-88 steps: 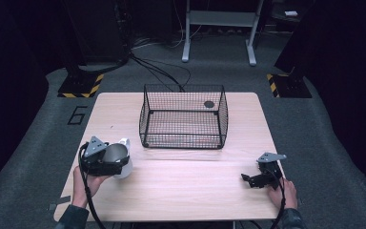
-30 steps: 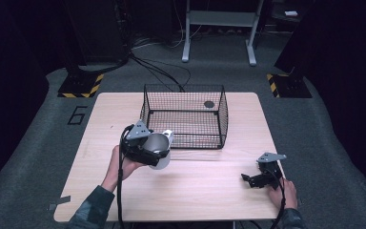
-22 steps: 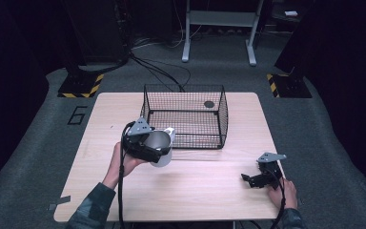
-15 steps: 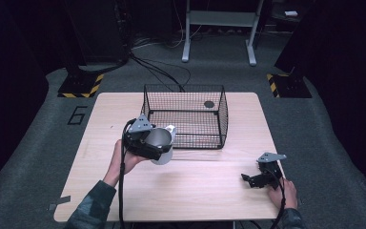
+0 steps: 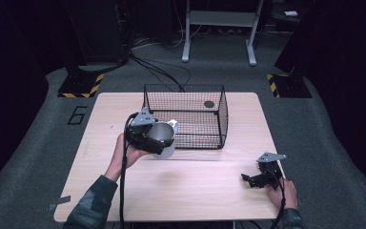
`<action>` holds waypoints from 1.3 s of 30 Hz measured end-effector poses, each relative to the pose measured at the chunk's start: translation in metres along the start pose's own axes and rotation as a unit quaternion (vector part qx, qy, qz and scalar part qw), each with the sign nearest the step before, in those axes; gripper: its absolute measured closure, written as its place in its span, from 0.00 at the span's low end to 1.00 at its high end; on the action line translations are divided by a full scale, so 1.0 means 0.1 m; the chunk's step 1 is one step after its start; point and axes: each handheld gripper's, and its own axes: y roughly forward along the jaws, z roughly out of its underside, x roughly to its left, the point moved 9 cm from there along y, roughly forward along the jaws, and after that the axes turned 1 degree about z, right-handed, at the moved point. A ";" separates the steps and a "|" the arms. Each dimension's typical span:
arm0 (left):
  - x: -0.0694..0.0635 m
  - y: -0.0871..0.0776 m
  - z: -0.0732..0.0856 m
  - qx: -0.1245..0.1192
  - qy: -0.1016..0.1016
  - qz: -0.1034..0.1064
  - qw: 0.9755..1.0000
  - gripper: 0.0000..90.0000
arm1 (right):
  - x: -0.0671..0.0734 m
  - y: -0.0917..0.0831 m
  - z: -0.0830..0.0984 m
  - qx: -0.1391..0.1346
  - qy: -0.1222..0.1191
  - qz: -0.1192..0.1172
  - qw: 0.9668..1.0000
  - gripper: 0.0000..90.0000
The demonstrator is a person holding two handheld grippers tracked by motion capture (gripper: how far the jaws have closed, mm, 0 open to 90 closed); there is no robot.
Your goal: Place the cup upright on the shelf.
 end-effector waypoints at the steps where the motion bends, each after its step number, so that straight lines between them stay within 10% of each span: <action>1: 0.01 0.01 -0.01 -0.001 0.000 -0.002 1.000 0.07 | 0.00 0.00 0.00 0.000 0.000 0.000 1.000 0.00; 39: 0.40 0.34 -0.52 -0.018 0.000 -0.018 1.000 0.07 | 0.00 0.00 0.00 0.000 -0.002 -0.002 1.000 0.00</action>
